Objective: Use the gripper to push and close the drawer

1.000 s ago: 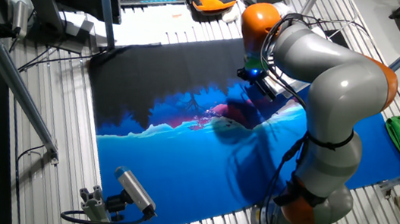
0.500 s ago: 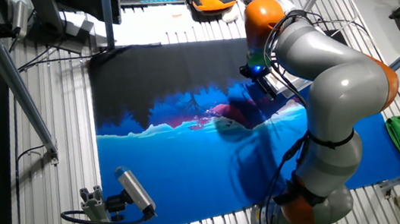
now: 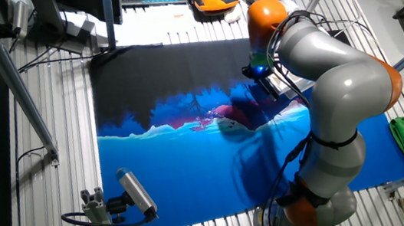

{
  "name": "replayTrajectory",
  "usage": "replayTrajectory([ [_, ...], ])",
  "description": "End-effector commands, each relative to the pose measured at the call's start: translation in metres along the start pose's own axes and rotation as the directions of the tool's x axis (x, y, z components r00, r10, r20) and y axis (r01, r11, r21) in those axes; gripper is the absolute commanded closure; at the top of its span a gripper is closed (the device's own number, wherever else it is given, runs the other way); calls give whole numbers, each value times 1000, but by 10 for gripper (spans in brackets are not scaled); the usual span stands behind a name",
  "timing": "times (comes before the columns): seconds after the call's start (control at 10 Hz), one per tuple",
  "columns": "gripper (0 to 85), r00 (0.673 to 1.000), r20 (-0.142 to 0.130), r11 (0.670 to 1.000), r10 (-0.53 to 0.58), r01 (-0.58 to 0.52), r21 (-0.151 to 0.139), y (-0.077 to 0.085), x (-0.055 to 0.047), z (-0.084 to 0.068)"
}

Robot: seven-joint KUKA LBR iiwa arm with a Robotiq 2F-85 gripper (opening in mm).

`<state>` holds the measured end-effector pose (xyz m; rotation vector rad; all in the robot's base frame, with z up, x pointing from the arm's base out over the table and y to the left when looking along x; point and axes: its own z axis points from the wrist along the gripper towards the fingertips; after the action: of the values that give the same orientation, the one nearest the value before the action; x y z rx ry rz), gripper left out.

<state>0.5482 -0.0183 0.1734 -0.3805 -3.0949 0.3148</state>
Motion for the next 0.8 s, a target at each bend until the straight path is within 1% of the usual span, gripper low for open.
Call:
replayTrajectory([
  [0.0,850,1000,-2,1000,3,-3,-3,2,0,-2],
  [0.2,850,1000,-6,1000,9,-9,-6,7,-1,-2],
  [0.3,850,1000,-1,1000,13,-13,-5,12,0,4],
  [0.4,850,1000,5,1000,15,-15,-9,14,0,10],
  [0.6,850,1000,6,1000,14,-14,-11,14,1,12],
  [0.7,850,1000,8,1000,15,-15,-2,13,1,12],
])
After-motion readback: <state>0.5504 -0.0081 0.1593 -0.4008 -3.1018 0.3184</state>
